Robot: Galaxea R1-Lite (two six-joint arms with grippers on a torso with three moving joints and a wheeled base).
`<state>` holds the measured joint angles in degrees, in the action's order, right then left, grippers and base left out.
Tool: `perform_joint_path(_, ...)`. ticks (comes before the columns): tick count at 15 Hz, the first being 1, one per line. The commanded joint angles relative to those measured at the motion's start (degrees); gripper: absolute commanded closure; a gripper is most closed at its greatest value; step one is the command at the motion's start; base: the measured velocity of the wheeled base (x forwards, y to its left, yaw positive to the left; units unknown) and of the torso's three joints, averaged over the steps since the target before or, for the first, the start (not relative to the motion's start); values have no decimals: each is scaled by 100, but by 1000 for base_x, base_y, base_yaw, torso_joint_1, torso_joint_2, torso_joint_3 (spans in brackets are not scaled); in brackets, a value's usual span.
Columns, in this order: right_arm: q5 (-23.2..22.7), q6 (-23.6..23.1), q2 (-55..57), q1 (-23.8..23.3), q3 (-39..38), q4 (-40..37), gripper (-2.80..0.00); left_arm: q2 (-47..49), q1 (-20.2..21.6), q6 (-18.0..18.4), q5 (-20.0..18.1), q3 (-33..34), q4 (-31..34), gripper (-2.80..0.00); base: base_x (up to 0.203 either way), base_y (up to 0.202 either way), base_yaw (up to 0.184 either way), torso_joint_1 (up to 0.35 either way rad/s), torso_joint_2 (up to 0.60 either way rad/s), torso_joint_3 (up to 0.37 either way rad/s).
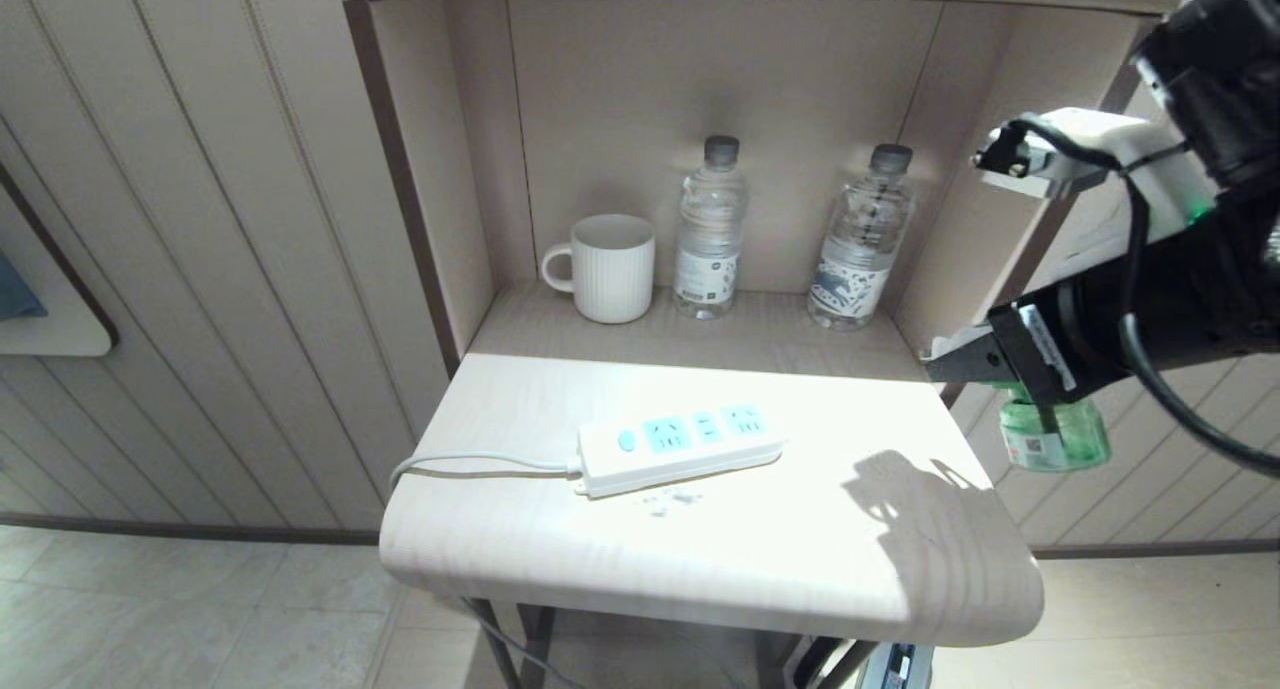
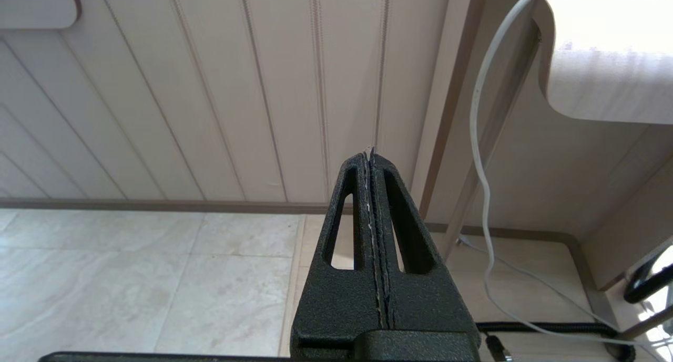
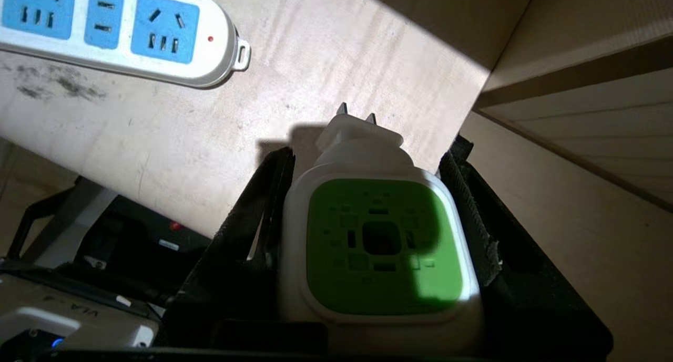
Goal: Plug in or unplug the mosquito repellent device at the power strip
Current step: Pick up the mosquito repellent liquid, then insert the plug into the socket
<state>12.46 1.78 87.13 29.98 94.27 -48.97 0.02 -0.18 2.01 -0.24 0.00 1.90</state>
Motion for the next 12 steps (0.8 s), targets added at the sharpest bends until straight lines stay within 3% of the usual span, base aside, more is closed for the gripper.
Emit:
perform_joint_path(1, -12, -11, 161, 34, -119, -35, 0, -2, 1, 1, -2, 0, 4, 0, 0, 0, 0, 0, 0, 0)
perform_joint_path(3, -261, -67, 129, 84, -373, -42, 0, -2, 1, 1, -2, 0, 3, 0, 0, 0, 0, 0, 0, 0)
perform_joint_path(12, -297, -99, 190, 351, -524, -33, 0, -2, 1, 1, -2, 0, 3, 0, 0, 0, 0, 9, -23, -13)
